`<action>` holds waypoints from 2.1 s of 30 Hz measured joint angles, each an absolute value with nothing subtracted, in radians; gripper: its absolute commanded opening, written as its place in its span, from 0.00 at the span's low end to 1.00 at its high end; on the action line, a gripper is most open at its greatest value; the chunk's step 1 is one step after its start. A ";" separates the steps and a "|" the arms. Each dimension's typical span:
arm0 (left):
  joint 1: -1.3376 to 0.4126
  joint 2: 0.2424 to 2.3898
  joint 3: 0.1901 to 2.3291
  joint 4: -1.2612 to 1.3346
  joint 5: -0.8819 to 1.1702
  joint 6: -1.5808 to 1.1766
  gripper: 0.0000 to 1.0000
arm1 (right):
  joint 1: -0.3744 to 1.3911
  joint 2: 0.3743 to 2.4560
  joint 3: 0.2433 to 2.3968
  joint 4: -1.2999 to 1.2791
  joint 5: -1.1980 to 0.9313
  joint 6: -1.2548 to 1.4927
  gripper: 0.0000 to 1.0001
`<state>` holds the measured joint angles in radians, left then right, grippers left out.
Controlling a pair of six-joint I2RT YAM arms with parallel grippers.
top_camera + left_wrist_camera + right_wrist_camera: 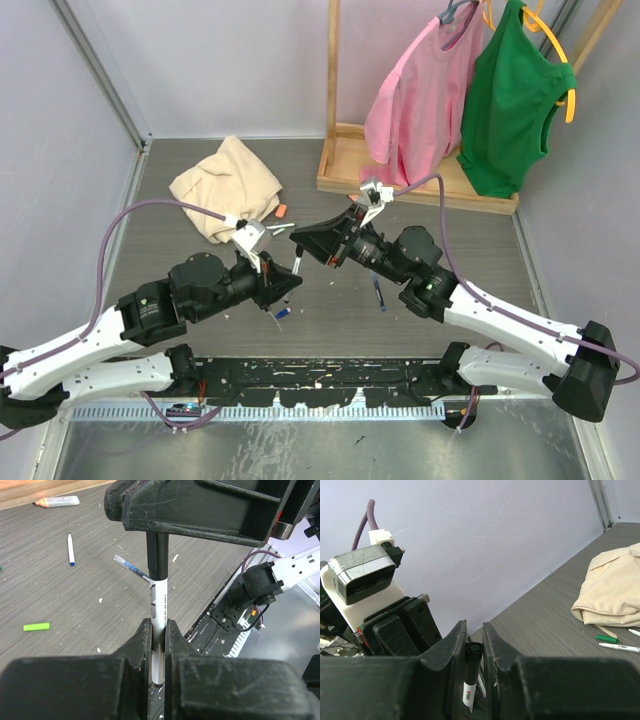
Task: Insert the pens into the pen caps
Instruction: Press the pen cap onto the pen.
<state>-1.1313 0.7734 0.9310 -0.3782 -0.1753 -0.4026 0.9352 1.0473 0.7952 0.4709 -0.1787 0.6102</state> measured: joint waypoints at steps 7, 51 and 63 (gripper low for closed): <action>-1.140 0.775 0.960 -0.432 -0.145 -0.367 0.00 | 0.993 1.018 0.733 0.519 -0.090 0.626 0.00; -1.150 0.746 0.967 -0.548 -0.100 -0.348 0.00 | 1.250 1.068 0.616 0.709 0.281 0.638 0.00; -1.150 0.736 0.967 -0.562 -0.122 -0.350 0.00 | 1.281 1.109 0.616 0.702 0.279 0.635 0.00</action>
